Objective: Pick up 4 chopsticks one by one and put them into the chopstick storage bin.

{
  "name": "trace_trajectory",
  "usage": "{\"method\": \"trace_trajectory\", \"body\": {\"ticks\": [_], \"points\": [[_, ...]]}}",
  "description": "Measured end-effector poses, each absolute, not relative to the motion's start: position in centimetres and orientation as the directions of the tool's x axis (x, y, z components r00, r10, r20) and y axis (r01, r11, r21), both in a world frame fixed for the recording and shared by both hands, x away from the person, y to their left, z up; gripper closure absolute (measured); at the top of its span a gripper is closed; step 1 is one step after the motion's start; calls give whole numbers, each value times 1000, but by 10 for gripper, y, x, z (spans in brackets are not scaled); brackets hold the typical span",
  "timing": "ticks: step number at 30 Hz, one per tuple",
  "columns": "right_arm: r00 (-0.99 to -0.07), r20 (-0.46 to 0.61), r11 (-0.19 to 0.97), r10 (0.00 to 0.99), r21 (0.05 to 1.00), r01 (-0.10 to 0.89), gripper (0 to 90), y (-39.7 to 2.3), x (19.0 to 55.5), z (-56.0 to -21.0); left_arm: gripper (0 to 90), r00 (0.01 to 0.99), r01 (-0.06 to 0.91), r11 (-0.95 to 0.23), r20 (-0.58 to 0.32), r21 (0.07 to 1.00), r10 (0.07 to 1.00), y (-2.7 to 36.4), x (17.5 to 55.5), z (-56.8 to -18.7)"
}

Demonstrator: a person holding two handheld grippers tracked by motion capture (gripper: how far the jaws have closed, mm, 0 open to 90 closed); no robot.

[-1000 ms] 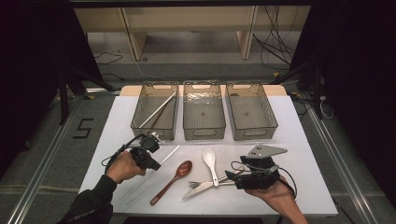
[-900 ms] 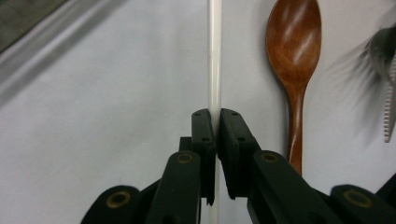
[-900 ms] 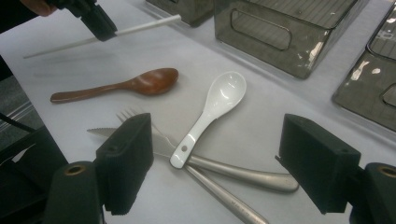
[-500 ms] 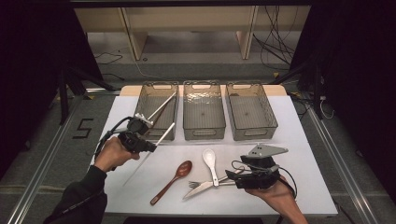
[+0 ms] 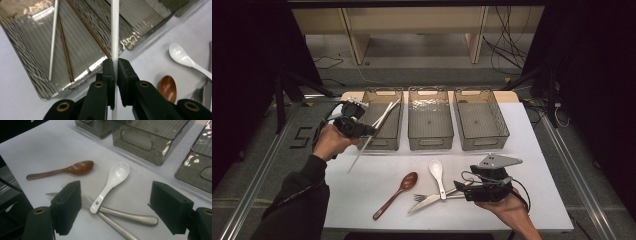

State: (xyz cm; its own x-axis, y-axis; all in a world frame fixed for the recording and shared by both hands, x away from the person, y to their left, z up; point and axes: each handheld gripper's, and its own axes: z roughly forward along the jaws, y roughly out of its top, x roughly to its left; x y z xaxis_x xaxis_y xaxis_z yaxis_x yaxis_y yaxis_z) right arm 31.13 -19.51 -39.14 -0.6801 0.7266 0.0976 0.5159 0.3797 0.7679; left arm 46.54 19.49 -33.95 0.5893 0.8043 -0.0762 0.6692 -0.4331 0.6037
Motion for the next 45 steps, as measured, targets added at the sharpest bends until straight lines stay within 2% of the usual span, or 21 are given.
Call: {"method": "trace_trajectory", "body": {"ticks": [13,24,45], "points": [[-682,101,379,725,767,517,263,-196,312,-392,840,550,647,-408,-24,644,835,195,510,-318],[-682,105,379,723,766,520,263,-196,313,-393,840,533,632,-409,14,659,846,191,532,-309],[-687,107,380,719,767,517,263,-196,313,-393,839,500,597,-361,20,717,866,192,557,-326]]}}
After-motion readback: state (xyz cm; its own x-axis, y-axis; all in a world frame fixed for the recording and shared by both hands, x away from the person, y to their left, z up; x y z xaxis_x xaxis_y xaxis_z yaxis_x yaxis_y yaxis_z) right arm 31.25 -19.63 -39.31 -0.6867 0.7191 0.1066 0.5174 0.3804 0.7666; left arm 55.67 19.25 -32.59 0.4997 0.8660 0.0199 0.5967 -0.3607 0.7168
